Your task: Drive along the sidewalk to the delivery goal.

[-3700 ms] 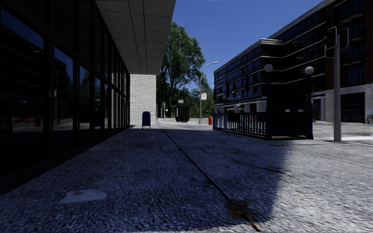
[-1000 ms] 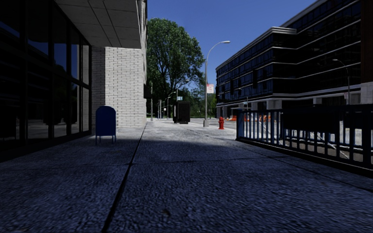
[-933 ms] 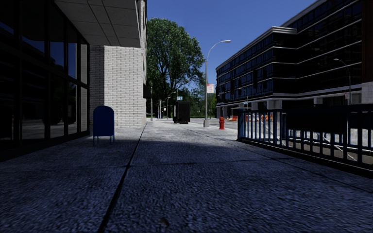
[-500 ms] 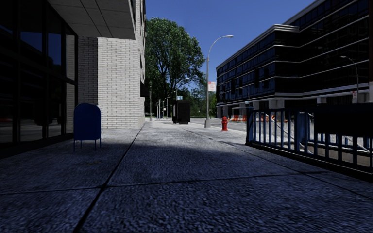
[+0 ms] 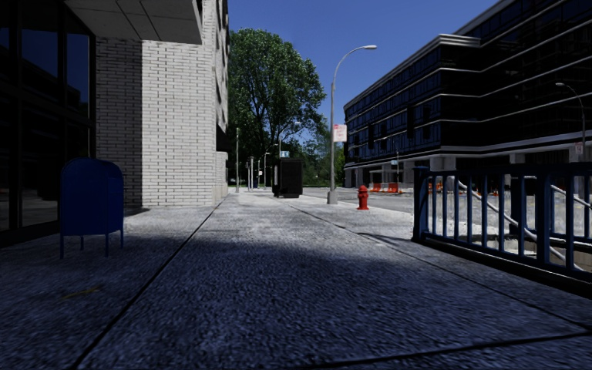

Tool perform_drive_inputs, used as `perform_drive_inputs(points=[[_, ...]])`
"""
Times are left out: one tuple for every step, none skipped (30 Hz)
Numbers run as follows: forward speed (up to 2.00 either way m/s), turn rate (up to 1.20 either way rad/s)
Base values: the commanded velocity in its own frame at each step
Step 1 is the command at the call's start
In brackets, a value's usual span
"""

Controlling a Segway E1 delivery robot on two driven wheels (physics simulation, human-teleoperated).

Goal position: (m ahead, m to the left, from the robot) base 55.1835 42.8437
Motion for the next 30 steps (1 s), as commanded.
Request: perform_drive_inputs(points=[[2.00, 0.00], [2.00, 0.00], [2.00, 0.00], [2.00, 0.00], [2.00, 0.00], [2.00, 0.00], [2.00, 0.00], [2.00, 0.00], [2.00, 0.00], [2.00, 0.00], [2.00, 0.00], [2.00, 0.00], [2.00, 0.00], [2.00, 0.00], [2.00, 0.00], [2.00, 0.00], [2.00, 0.00], [2.00, 0.00], [2.00, 0.00], [2.00, 0.00], [2.00, 0.00], [2.00, 0.00], [2.00, 0.00], [2.00, 0.00], [2.00, 0.00], [2.00, 0.00], [2.00, 0.00], [2.00, 0.00], [2.00, 0.00], [2.00, 0.00]])
